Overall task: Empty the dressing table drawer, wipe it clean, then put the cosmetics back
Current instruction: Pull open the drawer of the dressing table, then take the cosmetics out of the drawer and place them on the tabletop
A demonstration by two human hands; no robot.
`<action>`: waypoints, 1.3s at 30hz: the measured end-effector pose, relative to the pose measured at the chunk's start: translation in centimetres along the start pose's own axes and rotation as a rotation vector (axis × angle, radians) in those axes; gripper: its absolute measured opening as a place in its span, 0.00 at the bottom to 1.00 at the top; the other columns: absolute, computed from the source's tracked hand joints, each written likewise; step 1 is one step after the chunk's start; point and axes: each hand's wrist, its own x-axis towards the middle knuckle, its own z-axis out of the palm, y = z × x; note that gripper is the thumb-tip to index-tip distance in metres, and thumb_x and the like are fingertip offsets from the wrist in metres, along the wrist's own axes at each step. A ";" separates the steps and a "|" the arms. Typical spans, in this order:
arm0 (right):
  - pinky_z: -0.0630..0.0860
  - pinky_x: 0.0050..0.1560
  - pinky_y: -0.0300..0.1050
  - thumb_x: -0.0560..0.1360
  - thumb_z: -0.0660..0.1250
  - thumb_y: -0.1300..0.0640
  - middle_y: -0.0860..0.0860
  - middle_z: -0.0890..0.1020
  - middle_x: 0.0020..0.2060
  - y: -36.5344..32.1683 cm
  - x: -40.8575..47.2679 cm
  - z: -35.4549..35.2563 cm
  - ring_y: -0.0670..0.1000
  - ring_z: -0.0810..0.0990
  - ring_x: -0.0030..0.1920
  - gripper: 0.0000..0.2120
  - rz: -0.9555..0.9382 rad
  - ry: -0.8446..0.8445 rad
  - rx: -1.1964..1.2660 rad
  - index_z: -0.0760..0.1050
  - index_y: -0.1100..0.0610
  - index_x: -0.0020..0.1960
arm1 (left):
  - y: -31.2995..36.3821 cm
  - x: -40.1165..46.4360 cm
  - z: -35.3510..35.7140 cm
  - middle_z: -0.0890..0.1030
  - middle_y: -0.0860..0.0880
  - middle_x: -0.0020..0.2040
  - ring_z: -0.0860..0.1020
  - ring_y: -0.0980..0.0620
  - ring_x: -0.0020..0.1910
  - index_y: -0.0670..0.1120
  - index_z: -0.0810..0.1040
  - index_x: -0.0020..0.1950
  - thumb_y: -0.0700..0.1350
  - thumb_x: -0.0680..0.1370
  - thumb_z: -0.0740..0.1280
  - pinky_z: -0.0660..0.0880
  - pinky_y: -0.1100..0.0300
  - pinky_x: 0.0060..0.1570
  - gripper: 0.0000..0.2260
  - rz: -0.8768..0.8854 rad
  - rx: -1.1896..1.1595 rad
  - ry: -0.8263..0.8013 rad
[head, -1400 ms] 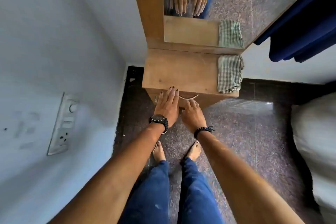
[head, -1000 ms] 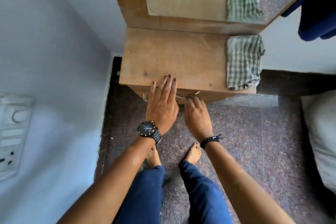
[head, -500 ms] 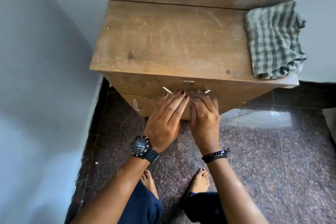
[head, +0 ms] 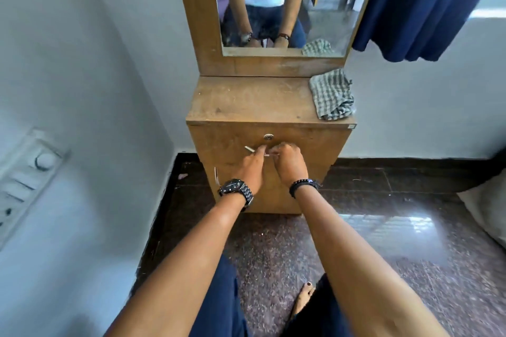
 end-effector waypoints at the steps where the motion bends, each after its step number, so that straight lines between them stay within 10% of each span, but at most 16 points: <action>1: 0.74 0.52 0.48 0.73 0.61 0.66 0.57 0.82 0.50 0.0 -0.2 -0.1 0.58 0.78 0.53 0.13 0.019 -0.028 -0.004 0.82 0.58 0.51 | 0.2 -0.5 -0.4 0.74 0.40 0.63 0.77 0.39 0.56 0.49 0.58 0.73 0.30 0.75 0.55 0.76 0.49 0.47 0.29 -0.001 -0.002 -0.038; 10: 0.69 0.42 0.48 0.73 0.62 0.66 0.57 0.80 0.36 -0.1 -8.1 -0.3 0.59 0.76 0.42 0.10 -0.111 0.023 0.010 0.81 0.59 0.39 | -0.2 -7.2 0.7 0.74 0.40 0.65 0.76 0.41 0.59 0.45 0.57 0.74 0.31 0.75 0.56 0.74 0.52 0.52 0.28 0.037 -0.045 -0.075; 21: 0.68 0.51 0.39 0.74 0.66 0.63 0.51 0.83 0.44 -1.2 -16.5 -1.1 0.52 0.77 0.47 0.08 -0.102 0.004 0.031 0.83 0.56 0.48 | -0.9 -14.7 1.2 0.77 0.44 0.61 0.78 0.47 0.57 0.49 0.60 0.73 0.42 0.79 0.58 0.74 0.54 0.55 0.22 0.144 -0.144 -0.034; 29: 0.74 0.46 0.37 0.73 0.68 0.65 0.51 0.81 0.42 -4.7 -16.1 -6.7 0.48 0.77 0.43 0.05 -0.123 0.367 0.120 0.82 0.59 0.46 | -0.2 -12.2 -4.1 0.81 0.48 0.47 0.77 0.52 0.47 0.43 0.76 0.52 0.37 0.74 0.64 0.72 0.62 0.49 0.08 0.335 -0.200 0.472; 39: 0.69 0.56 0.37 0.73 0.66 0.62 0.53 0.81 0.53 -1.3 -7.3 -6.2 0.51 0.78 0.55 0.10 -0.012 -0.112 -0.081 0.81 0.57 0.53 | -1.9 -6.6 -4.7 0.72 0.46 0.64 0.71 0.47 0.64 0.46 0.68 0.65 0.41 0.77 0.63 0.70 0.55 0.60 0.17 0.022 -0.077 0.107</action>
